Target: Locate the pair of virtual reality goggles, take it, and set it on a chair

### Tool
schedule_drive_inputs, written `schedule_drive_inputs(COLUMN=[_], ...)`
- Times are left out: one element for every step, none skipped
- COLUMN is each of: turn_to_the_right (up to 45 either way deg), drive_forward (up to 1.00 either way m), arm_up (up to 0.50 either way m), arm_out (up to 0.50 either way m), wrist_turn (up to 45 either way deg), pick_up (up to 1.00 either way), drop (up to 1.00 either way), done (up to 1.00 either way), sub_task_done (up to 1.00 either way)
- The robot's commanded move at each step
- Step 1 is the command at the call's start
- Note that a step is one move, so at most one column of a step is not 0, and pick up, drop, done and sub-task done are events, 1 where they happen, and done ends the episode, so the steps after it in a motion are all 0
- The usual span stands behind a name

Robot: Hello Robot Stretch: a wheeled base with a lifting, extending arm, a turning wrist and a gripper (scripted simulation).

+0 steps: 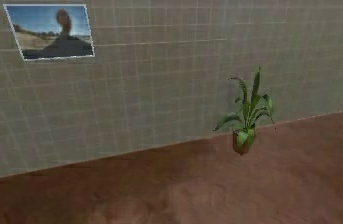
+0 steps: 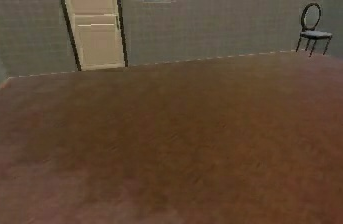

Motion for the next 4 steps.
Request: schedule_drive_inputs(turn_to_the_right=[0.0, -45.0, -15.0, 0.0], drive_forward=[0.55, 0.00, 0.00, 0.40], arm_up=[0.00, 0.00, 0.00, 0.00], arm_out=[0.00, 0.00, 0.00, 0.00], wrist_turn=[0.0, 0.0, 0.0, 0.0], pick_up=[0.00, 0.00, 0.00, 0.00], drop=[0.00, 0.00, 0.00, 0.00], done=[0.00, 0.00, 0.00, 0.00], sub_task_done=[0.00, 0.00, 0.00, 0.00])
